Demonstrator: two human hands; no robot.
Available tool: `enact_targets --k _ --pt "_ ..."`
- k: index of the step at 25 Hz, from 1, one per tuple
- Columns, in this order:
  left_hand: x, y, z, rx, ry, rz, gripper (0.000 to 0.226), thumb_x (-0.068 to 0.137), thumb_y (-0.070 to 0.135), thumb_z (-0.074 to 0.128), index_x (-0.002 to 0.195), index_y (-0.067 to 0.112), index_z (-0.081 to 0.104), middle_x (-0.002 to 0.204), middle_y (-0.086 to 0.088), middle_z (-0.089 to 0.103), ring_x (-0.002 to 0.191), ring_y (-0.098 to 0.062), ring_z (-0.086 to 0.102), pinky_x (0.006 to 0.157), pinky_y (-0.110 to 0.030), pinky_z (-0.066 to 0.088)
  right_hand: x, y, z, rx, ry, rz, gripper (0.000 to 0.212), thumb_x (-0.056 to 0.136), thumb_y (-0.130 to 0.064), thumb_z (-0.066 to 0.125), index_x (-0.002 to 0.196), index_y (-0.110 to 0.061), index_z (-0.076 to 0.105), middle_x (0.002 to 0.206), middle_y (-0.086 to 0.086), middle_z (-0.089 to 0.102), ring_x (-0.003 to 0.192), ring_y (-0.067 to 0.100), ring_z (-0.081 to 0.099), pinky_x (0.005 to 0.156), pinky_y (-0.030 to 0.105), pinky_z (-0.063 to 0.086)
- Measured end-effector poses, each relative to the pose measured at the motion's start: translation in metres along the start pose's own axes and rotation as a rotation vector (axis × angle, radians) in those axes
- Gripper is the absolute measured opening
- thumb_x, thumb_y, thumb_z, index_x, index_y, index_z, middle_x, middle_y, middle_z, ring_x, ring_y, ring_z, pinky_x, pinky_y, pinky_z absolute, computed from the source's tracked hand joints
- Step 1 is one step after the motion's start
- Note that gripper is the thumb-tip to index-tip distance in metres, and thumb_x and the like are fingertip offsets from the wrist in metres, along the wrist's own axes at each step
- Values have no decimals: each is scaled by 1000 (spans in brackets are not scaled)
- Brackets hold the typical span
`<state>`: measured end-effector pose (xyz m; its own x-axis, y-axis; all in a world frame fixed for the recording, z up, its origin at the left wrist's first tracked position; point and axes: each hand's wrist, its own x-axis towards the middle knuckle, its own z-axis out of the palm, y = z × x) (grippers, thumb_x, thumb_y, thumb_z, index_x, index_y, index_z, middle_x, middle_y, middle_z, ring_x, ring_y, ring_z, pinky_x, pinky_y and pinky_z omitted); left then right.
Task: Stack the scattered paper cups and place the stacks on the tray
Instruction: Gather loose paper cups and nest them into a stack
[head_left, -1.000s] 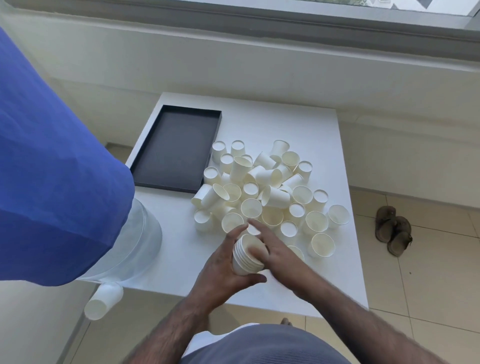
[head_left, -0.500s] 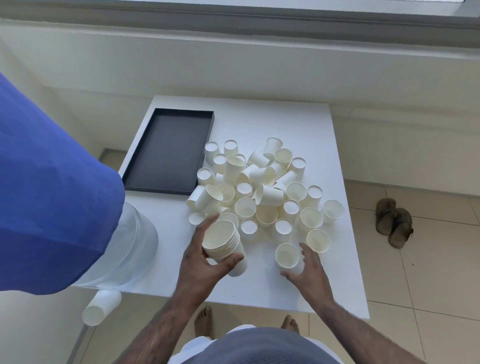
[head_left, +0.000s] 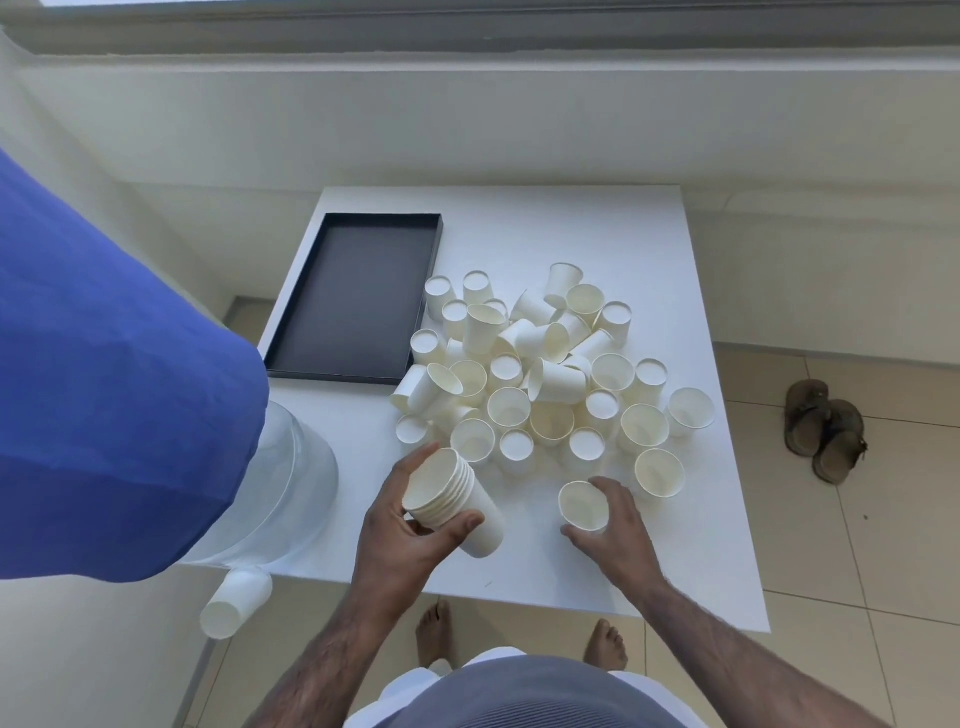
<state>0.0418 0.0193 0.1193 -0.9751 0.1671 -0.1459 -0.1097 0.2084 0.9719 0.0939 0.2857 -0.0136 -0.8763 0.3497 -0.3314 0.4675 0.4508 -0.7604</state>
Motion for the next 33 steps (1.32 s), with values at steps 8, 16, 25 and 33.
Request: enact_targets --k 8,16,25,33 --pt "21 22 27 -88 20 40 73 67 50 91 132 43 57 129 15 65 113 -11 67 79 -21 59 -40 -78 -12 -78 -42 -516 70 76 -32 78 141 -30 50 135 -20 50 126 -2 42 101 12 37" --pt "29 26 31 -211 -41 -33 77 66 45 91 134 38 56 133 11 65 116 -12 69 86 -29 61 -43 -129 -27 124 -13 -443 86 73 -44 83 147 -41 38 123 -25 56 111 10 60 85 31 56" --pt "29 14 11 -175 -147 -257 78 60 51 90 127 34 54 125 4 67 99 -15 75 71 -37 64 -6 -145 -31 10 -252 -595 69 89 -66 61 148 -34 45 133 -14 61 124 4 56 101 27 48" --pt "27 -5 -6 -122 -14 -300 87 60 69 77 135 34 49 128 10 62 109 -12 68 74 -29 62 130 -132 -45 -822 16 -296 89 83 -51 76 154 -17 35 143 8 50 133 31 45 102 47 44"
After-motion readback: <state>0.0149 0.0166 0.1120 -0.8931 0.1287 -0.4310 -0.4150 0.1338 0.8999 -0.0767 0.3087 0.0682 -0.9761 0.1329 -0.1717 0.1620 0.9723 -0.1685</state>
